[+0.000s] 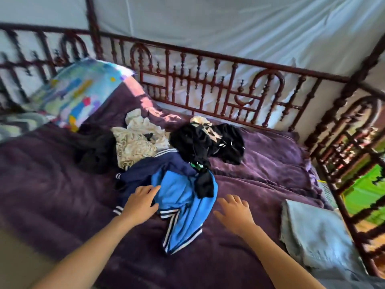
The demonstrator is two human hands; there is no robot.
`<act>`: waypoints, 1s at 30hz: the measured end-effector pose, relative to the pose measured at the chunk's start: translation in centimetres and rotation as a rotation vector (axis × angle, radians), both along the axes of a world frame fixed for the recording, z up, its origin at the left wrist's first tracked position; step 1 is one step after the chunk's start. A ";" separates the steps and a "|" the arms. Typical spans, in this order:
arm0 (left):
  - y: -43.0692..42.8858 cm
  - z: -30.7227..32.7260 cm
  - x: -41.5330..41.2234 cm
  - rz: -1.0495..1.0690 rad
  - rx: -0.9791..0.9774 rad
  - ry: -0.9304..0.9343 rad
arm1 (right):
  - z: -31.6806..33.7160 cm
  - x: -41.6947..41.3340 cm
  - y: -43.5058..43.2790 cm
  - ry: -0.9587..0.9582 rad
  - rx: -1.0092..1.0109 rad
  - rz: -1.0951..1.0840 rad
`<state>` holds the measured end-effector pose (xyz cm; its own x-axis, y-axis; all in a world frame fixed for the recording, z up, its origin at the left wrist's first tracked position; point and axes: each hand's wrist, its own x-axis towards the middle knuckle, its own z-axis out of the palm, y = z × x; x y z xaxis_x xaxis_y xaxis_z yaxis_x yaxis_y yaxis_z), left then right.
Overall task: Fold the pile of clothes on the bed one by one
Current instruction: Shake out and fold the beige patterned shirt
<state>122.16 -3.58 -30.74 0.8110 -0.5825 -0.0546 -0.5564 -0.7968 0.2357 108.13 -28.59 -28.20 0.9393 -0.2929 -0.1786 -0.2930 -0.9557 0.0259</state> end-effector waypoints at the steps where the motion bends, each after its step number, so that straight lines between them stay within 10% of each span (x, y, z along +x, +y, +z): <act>1: 1.5 0.3 0.7 0.000 -0.010 0.000 | 0.2 0.9 1.3 -0.001 0.001 0.004; 30: 30.3 4.3 18.6 0.295 -0.240 -0.112 | -0.8 26.8 28.2 -0.167 0.256 0.251</act>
<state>140.76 26.67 -26.45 0.9388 -0.3085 0.1531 -0.3442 -0.8558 0.3861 134.93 -0.39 -29.05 0.9984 -0.0160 -0.0548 -0.0293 -0.9677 -0.2506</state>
